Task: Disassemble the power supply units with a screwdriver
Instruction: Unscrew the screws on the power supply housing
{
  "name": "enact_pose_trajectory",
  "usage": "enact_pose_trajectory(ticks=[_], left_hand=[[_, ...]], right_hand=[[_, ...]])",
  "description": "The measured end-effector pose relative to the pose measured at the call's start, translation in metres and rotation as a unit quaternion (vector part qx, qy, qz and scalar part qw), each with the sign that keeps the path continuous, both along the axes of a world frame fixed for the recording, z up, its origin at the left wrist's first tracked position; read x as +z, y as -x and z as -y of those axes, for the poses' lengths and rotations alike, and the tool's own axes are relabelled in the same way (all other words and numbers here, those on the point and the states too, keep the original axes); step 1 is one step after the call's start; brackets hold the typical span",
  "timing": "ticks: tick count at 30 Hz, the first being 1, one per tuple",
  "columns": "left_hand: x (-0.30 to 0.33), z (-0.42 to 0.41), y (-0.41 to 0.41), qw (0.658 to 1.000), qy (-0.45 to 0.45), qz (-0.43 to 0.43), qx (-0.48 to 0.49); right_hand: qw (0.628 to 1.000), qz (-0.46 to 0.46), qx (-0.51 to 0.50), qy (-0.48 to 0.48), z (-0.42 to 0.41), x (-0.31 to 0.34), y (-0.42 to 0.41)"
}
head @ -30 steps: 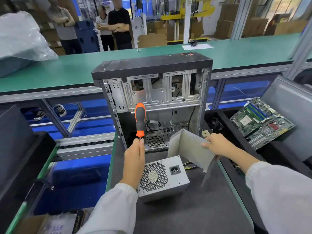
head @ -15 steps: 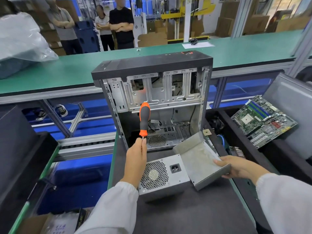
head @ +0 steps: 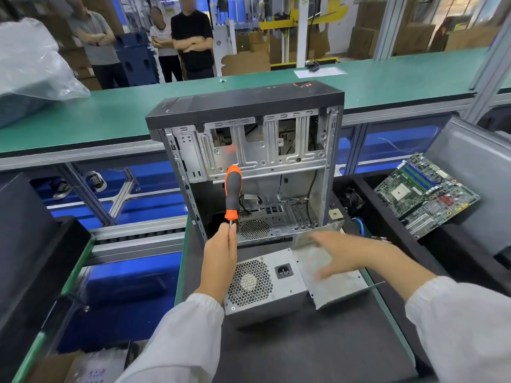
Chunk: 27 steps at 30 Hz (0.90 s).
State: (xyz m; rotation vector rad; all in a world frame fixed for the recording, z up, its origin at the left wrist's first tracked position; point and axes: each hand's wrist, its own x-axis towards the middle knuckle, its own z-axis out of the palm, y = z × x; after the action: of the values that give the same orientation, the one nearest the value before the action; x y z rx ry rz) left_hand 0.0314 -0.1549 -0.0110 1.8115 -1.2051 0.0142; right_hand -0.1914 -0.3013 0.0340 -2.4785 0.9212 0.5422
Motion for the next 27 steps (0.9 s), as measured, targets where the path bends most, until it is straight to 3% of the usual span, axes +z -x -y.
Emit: enact_pose_trajectory(ticks=[2,7,15,27], left_hand=[[0.001,0.000,0.000,1.000,-0.003,0.003,0.000],[0.006,-0.003,0.000,1.000,-0.012,-0.004,0.005],[0.014,-0.022,-0.011,1.000,-0.013,-0.005,0.012],[0.015,-0.039,-0.045,0.998,-0.061,0.029,0.012]], right_hand=[[0.994,0.022,0.061,-0.091,-0.030,0.002,-0.020],[0.989,0.126,0.078,0.016,-0.058,-0.023,-0.041],[0.961,0.274,0.041,-0.003,-0.080,-0.037,-0.054],[0.956,0.292,0.006,-0.031,-0.112,-0.048,-0.086]])
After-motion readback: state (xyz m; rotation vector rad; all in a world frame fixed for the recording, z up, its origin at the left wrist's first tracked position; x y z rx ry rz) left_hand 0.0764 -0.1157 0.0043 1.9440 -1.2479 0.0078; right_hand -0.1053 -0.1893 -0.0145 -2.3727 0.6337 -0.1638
